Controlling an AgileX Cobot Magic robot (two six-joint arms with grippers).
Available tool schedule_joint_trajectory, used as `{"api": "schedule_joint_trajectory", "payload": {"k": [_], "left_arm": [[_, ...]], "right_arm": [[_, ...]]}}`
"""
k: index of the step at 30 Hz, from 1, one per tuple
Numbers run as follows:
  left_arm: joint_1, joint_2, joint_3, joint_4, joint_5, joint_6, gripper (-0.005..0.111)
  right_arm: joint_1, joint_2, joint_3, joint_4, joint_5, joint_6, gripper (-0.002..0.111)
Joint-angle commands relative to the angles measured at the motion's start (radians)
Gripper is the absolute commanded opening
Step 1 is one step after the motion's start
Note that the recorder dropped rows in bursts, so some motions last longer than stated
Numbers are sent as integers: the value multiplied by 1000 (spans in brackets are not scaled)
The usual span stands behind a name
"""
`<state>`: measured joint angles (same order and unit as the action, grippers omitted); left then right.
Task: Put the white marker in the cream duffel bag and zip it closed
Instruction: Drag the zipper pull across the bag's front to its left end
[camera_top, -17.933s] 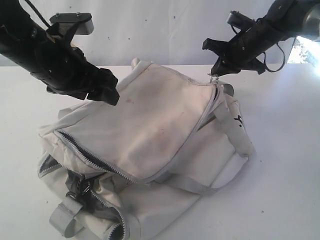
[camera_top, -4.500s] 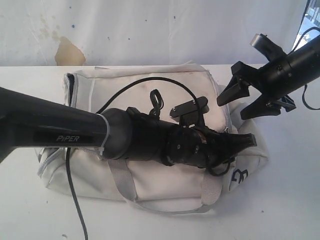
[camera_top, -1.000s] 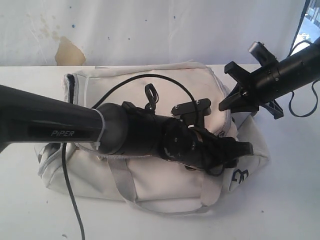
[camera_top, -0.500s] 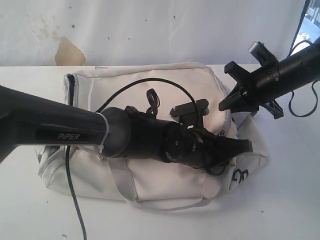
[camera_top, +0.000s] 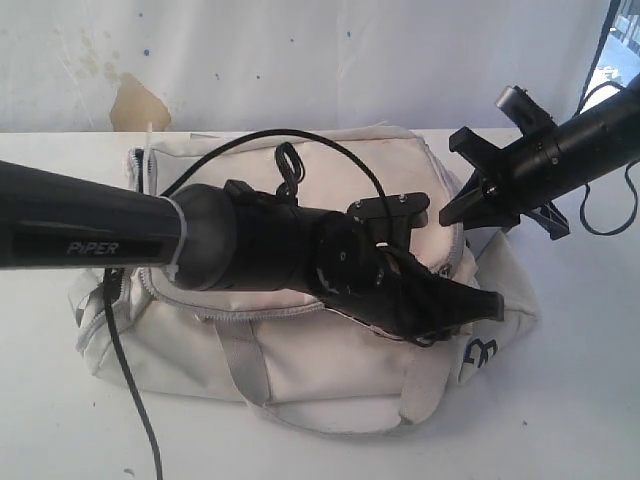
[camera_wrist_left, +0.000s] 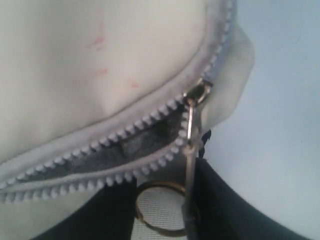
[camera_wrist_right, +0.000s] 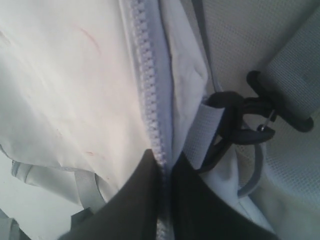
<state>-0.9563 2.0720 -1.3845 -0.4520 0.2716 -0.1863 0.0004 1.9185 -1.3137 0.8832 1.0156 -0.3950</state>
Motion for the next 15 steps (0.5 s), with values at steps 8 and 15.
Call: {"api": "schedule_joint_trajectory", "payload": {"k": [8, 15], "left_arm": [[46, -79, -1, 139, 313, 8, 0], [48, -119, -1, 268, 400, -2, 0]], "right_arm": [[-12, -8, -1, -4, -37, -12, 0], [-12, -8, -1, -2, -50, -12, 0]]}}
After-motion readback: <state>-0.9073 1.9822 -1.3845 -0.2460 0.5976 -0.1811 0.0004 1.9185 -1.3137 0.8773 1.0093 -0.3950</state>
